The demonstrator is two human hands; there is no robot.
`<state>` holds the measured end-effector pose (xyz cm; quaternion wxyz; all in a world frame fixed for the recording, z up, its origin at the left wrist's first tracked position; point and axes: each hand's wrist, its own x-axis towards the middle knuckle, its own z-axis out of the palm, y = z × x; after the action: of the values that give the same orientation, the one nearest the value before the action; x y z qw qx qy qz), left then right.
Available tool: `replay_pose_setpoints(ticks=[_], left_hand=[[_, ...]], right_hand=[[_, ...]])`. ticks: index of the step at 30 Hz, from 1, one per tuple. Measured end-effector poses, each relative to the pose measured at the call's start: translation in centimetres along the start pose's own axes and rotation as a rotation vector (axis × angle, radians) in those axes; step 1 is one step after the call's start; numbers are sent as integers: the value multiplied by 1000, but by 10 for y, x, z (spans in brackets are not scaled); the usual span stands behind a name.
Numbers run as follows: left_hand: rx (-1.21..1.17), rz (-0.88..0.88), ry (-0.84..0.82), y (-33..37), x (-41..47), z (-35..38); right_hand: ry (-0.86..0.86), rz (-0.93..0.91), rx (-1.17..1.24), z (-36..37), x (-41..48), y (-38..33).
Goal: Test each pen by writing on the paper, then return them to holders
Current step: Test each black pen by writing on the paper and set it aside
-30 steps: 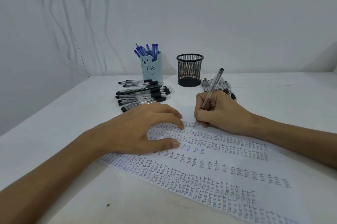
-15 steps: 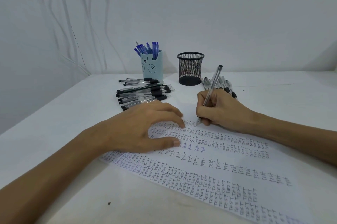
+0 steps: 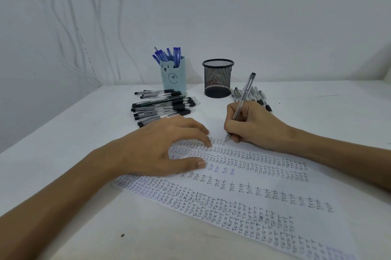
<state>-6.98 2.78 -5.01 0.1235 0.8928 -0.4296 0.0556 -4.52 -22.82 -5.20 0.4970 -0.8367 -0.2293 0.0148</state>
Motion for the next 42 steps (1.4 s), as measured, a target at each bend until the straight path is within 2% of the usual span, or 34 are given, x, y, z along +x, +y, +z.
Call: replay_pose_setpoints(ticks=[18,22,25,29,33,38,42], left_hand=[[-2,19,29,-3,0,2],[13,1,51,-4,0,3],[124,-12,148,-11,1,5],[298,-139,350,-29,-2,2],[396,-277,462,-36,-5,-2],[470,-481,455,-41,-7,-2],[469,-563,421,-45,-11,-3]], right_hand=[[66,31,-28,2,2,1],[132,158,273,0,8,2],[154,225,444,-4,10,2],[59,93,398,-3,9,6],[54,93,509,-4,8,5],[94,149,447,-3,9,1],[42,171,474,-6,10,1]])
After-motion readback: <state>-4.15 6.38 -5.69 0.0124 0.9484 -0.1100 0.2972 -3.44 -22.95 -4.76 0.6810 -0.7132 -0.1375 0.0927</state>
